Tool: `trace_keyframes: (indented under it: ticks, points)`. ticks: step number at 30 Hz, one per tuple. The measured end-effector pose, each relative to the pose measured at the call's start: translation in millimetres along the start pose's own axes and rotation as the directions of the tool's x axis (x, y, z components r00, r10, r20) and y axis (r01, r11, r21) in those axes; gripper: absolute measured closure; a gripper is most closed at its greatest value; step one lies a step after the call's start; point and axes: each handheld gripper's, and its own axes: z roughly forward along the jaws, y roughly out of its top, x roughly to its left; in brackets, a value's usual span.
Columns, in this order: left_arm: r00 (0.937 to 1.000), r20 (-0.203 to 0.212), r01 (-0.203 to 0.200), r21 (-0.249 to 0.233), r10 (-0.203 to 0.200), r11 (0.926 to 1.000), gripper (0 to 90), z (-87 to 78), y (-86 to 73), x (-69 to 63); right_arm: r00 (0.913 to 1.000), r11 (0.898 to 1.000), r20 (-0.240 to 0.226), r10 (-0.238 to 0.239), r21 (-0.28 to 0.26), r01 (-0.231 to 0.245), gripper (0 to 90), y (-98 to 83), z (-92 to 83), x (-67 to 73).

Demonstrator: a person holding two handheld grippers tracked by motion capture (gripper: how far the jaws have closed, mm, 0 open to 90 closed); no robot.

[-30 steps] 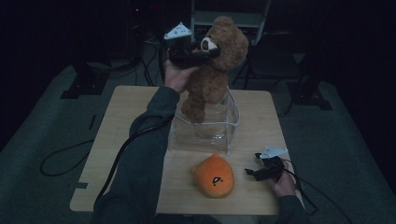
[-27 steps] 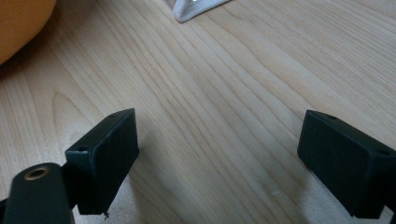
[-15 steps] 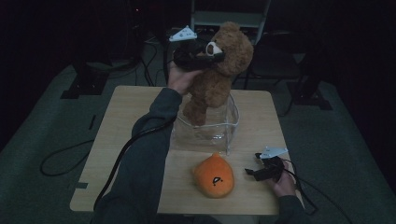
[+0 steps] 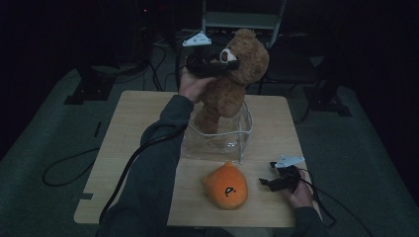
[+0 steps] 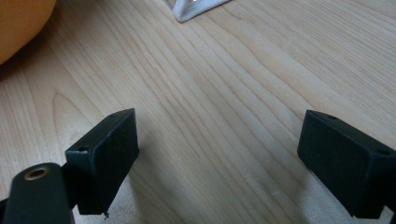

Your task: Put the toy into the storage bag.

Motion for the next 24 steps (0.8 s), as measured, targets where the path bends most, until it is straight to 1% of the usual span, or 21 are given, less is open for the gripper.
trace_keyframes:
  ticks: [5, 7, 9, 15, 24]
  points:
    - [1.0000, 0.002, 0.004, 0.004, -0.004, 1.0000, 40.4, 1.1, -2.3, 0.9, 1.0000, 1.000, 0.001, 0.000, 0.000, 0.000, 11.7, 0.0, 0.0, 0.0]
    - [0.9999, -0.008, 0.013, -0.004, -0.013, 0.9999, 40.4, 1.0, -3.5, 1.4, 1.0000, 1.000, 0.001, 0.000, 0.000, 0.000, 11.7, 0.0, -0.1, 0.0]
    - [0.9998, -0.004, 0.020, -0.006, -0.020, 0.9998, 40.4, 1.5, -4.2, 2.0, 1.0000, 1.000, 0.001, 0.000, 0.000, 0.000, 11.7, 0.0, 0.0, 0.0]
    - [0.9998, 0.000, 0.020, -0.003, -0.020, 0.9998, 40.4, 3.4, -7.0, 1.2, 1.0000, 1.000, 0.001, 0.000, 0.000, 0.000, 11.7, 0.0, 0.0, 0.0]
    - [0.9995, 0.002, 0.031, 0.008, -0.031, 0.9995, 40.4, 6.5, -14.3, 2.6, 1.0000, 1.000, 0.000, 0.000, 0.000, 0.000, 11.6, 0.0, 0.0, 0.0]
